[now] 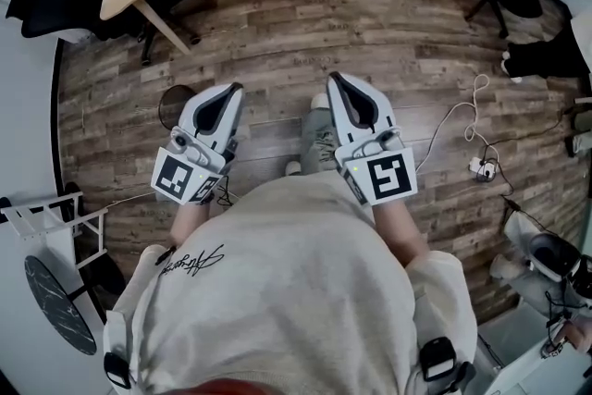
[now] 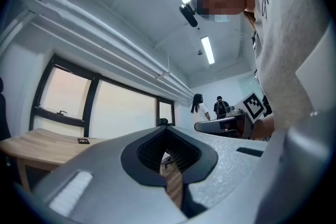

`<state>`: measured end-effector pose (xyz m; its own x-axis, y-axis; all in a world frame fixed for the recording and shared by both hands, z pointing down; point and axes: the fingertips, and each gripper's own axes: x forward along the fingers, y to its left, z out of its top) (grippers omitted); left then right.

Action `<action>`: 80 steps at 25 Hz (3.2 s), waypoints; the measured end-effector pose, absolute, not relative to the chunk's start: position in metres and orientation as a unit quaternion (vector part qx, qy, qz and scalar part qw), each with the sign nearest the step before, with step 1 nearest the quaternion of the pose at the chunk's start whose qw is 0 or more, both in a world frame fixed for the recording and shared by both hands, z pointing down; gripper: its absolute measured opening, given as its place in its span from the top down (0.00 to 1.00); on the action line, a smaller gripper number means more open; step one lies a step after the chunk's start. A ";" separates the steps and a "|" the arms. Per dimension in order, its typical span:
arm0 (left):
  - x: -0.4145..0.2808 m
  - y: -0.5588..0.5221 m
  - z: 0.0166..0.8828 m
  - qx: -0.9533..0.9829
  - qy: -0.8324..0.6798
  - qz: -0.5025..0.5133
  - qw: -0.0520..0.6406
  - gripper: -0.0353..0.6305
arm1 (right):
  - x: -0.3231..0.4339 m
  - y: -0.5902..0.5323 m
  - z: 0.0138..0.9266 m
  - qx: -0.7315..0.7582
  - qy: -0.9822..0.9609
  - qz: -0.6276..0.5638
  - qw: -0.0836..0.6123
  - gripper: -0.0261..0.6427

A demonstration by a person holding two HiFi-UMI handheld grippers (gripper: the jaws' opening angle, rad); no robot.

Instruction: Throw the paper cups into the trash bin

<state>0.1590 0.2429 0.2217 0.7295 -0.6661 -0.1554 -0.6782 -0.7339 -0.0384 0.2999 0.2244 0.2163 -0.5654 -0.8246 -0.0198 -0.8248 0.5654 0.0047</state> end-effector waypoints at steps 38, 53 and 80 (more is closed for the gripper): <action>0.203 -0.057 0.200 -0.895 0.437 0.070 0.059 0.94 | 0.343 -0.081 0.226 -0.373 0.927 -0.020 -0.006 0.95; 0.200 -0.091 0.213 -0.884 0.461 0.064 0.044 0.94 | 0.332 -0.125 0.234 -0.340 0.940 -0.023 -0.013 0.95; 0.188 -0.105 0.217 -0.879 0.471 0.064 0.035 0.94 | 0.319 -0.141 0.243 -0.328 0.943 -0.046 -0.028 0.95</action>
<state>0.1878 -0.1053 0.2166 0.5478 -0.8238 -0.1460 -0.8327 -0.5537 -0.0008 0.3195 -0.1406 0.2431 -0.7833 -0.6160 0.0836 -0.6212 0.7808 -0.0675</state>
